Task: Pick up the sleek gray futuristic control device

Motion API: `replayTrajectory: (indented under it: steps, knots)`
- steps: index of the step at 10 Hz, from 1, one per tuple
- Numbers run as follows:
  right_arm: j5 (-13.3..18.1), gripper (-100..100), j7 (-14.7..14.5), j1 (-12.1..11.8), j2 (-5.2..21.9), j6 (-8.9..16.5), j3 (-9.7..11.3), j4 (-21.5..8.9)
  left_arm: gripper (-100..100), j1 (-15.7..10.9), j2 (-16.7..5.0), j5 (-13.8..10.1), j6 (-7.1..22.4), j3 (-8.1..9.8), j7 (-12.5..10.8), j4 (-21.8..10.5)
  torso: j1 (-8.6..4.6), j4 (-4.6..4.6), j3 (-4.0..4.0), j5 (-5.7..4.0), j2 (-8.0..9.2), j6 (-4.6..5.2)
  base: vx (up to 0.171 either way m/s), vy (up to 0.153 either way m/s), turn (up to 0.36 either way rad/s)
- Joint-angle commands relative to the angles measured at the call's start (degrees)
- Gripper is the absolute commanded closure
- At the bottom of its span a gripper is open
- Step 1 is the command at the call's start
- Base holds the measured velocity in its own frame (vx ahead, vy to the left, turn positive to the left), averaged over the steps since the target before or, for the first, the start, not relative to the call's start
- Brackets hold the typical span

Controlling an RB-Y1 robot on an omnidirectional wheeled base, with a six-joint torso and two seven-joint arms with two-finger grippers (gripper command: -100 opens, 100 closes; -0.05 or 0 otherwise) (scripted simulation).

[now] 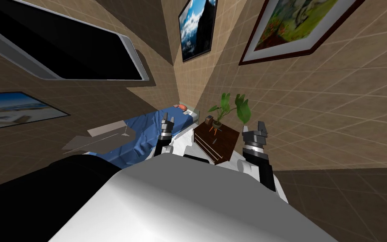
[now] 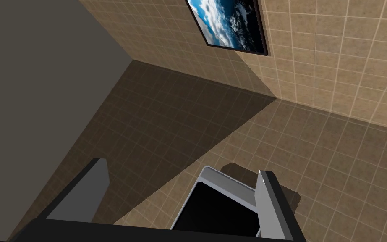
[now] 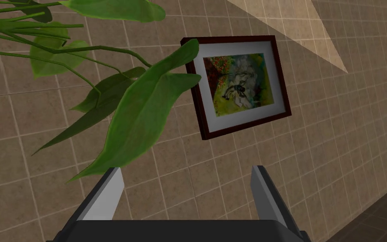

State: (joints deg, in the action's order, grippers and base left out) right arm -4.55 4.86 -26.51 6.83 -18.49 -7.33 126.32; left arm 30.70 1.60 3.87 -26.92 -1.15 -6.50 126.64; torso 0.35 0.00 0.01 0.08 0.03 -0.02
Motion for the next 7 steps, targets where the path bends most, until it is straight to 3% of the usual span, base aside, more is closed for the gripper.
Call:
replayTrajectory:
  steps: [1, 5, 6, 7]
  knots:
    - [-1.28, -100, 2.86, 1.28, 1.31, 2.16, -2.17, -2.38, 0, 0.00, 0.00, 0.00, 0.00, 0.00, 0.00, 0.00, 0.00, 0.00, 0.00, 0.00, 0.00, 0.00, -0.001, 0.116, 0.182]
    - [-4.25, -100, 9.95, 3.11, 2.49, 7.22, -7.01, -8.50, 0, 0.00, 0.00, 0.00, 0.00, 0.00, 0.00, 0.00, 0.04, 0.01, 0.01, 0.02, 0.01, 0.00, -0.004, 0.110, 0.216]
    - [-4.25, -100, 10.52, 3.11, 2.49, 7.22, -7.01, -8.83, 0, 0.00, 0.00, 0.00, 0.00, 0.00, 0.00, 0.00, 0.08, -0.01, -0.03, 0.02, -0.06, -0.01, 0.020, 0.079, 0.044]
    - [-5.04, -100, 12.67, 3.60, 2.57, 8.70, -8.37, -10.64, 0, 0.01, 0.00, 0.00, 0.00, 0.01, 0.00, 0.00, -0.04, -0.01, -0.03, 0.01, -0.05, 0.04, 0.018, 0.061, 0.133]
